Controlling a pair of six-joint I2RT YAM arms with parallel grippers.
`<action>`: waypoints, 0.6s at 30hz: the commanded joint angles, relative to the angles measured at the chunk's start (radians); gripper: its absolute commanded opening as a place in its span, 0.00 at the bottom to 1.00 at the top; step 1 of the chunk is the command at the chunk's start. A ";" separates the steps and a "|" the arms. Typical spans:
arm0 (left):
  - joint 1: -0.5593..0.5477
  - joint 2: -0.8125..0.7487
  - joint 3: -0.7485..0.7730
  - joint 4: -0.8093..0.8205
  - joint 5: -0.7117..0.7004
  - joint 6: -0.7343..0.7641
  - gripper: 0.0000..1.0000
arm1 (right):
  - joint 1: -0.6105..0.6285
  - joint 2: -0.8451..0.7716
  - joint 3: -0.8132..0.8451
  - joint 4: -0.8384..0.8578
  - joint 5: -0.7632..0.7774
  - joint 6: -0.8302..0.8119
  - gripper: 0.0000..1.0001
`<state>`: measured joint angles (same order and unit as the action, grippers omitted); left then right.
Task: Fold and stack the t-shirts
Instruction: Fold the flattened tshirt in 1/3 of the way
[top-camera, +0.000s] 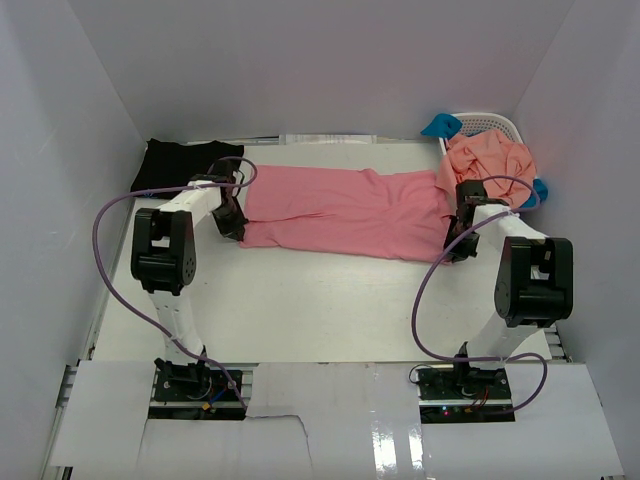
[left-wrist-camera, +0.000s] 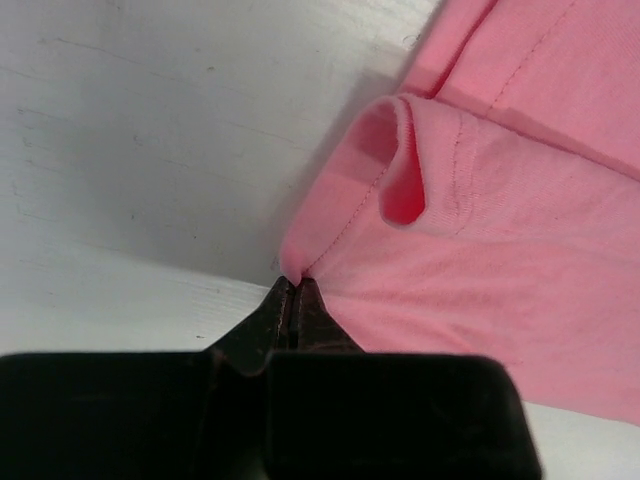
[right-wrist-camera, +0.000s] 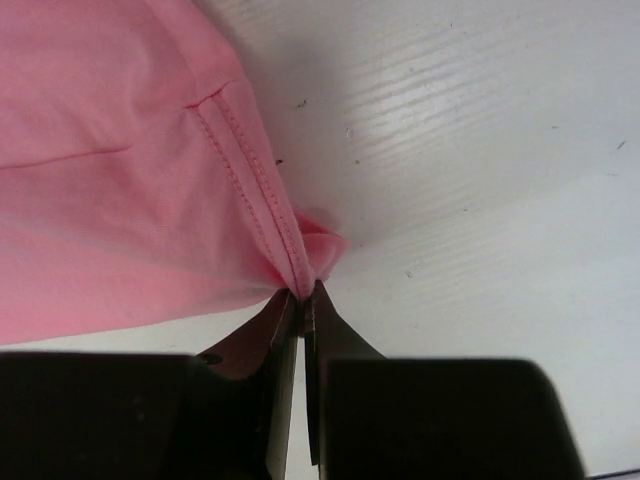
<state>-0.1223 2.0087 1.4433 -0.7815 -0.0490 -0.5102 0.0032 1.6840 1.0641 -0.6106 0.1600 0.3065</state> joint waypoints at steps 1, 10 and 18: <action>0.004 -0.011 -0.003 -0.056 -0.139 0.052 0.00 | 0.044 -0.043 0.040 -0.093 0.104 -0.020 0.08; 0.004 -0.054 -0.047 -0.067 -0.186 0.058 0.00 | 0.116 -0.050 -0.009 -0.176 0.200 0.006 0.19; 0.004 -0.094 -0.093 -0.073 -0.247 0.067 0.00 | 0.149 -0.081 -0.062 -0.227 0.282 0.043 0.26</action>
<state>-0.1265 1.9636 1.3869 -0.8173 -0.2184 -0.4614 0.1520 1.6585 1.0222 -0.7856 0.3721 0.3264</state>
